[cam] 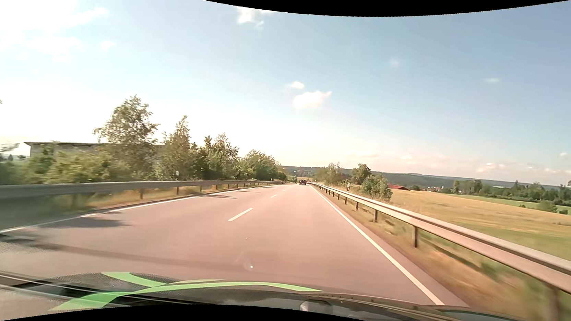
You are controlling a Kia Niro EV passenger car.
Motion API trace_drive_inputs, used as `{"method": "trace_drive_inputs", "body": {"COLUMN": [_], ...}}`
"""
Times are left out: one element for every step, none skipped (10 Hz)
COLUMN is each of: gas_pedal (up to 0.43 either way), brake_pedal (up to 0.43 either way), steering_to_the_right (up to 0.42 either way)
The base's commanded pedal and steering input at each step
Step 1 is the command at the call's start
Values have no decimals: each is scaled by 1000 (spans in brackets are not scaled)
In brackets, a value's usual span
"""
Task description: Follow the waypoints while adhering to traffic rules and regulations
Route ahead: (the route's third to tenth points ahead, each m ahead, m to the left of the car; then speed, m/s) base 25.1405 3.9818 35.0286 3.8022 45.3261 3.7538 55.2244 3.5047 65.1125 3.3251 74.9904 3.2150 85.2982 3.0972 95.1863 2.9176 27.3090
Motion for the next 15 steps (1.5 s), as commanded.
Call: {"method": "trace_drive_inputs", "body": {"gas_pedal": [138,150,157,169,209,220,220,220,220,220,209,189,169,157,157], "brake_pedal": [0,0,0,0,0,0,0,0,0,0,0,0,0,0,0], "steering_to_the_right": [0,0,0,0,0,0,0,0,-1,-1,-1,-1,-1,-1,-1]}}
